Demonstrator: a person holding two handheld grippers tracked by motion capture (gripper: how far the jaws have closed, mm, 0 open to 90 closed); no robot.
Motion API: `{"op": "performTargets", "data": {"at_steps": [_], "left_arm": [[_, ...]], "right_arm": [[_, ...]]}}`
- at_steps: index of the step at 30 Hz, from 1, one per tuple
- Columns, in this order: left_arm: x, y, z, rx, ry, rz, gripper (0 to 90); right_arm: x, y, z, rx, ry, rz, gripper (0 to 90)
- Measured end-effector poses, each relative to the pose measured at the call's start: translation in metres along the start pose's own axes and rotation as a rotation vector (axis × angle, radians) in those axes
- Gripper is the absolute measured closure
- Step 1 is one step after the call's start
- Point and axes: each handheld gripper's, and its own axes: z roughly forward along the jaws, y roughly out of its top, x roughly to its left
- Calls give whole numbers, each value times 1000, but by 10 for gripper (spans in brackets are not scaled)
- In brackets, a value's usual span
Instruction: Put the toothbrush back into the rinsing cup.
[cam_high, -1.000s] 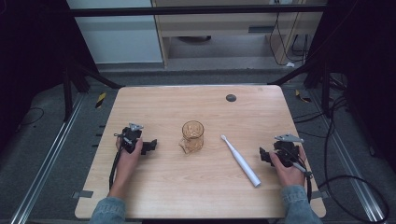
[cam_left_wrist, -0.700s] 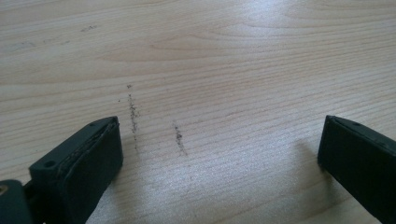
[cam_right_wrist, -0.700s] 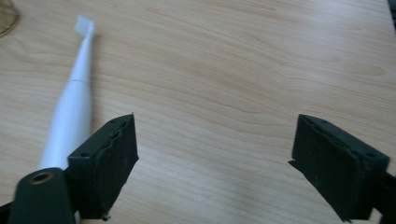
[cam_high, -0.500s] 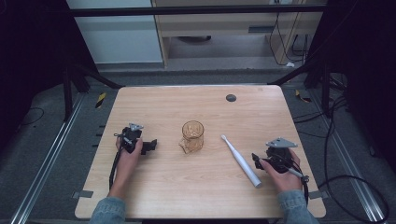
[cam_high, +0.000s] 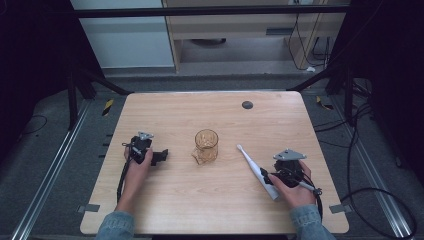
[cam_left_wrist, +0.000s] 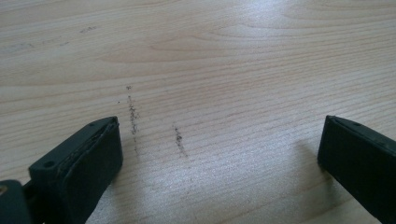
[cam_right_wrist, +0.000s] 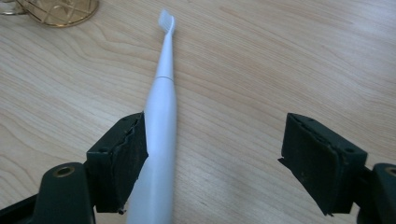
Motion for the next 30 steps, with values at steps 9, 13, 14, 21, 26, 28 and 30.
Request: {"op": "performTargets", "data": {"at_steps": [9, 13, 14, 21, 26, 28, 30], "left_arm": [[1, 1, 1, 0, -3, 1, 0], [2, 2, 2, -1, -6, 3, 0], [2, 2, 2, -1, -6, 3, 0], [2, 3, 3, -1, -5, 3, 0], [2, 3, 3, -2, -5, 2, 0], [2, 3, 3, -2, -5, 3, 0], [2, 3, 3, -2, -5, 2, 0]], "right_arm": [[9, 13, -3, 34, 14, -36, 264], [15, 23, -2, 65, 24, -79, 304], [15, 25, -2, 70, 28, -83, 315], [21, 36, 14, 147, 54, -131, 362], [25, 40, 27, 180, 77, -147, 382], [27, 41, 32, 198, 83, -153, 388], [28, 40, 37, 213, 86, -153, 396]]}}
